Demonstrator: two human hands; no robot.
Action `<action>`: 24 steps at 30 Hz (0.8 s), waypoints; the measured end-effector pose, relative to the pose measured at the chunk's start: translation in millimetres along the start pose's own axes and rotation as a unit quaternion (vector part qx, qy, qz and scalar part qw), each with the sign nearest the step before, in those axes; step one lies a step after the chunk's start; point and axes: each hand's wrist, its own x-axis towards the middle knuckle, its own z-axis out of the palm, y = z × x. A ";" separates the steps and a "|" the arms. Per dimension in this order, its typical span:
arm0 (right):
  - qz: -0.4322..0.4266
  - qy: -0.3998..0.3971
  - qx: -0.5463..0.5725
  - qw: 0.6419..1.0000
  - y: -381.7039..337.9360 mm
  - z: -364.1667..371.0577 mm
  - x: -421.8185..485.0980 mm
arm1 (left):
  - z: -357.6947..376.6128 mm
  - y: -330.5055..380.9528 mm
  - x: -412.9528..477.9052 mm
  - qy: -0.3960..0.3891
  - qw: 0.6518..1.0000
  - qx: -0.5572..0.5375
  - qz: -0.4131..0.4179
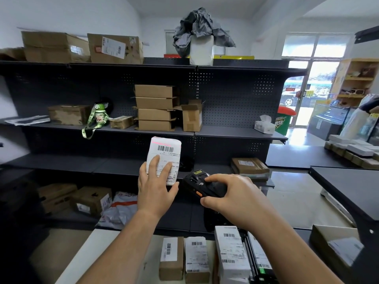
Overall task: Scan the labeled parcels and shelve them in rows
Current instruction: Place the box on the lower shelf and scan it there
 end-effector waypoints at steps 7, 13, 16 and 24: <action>-0.004 -0.016 -0.008 1.000 5.3 -0.9 -5.3 | -3.0 0.2 -7.7 -0.012 1.000 0.015 -0.006; -0.025 0.015 0.036 0.999 22.3 10.7 -8.4 | -15.3 4.3 -22.2 -0.027 1.000 0.005 -0.016; -0.035 0.056 0.085 0.994 36.4 32.1 -16.6 | -27.7 8.1 -42.1 -0.035 0.999 -0.017 -0.032; -0.003 0.129 0.096 0.987 44.0 81.9 -103.4 | -90.5 28.0 -115.5 -0.091 0.990 -0.096 -0.050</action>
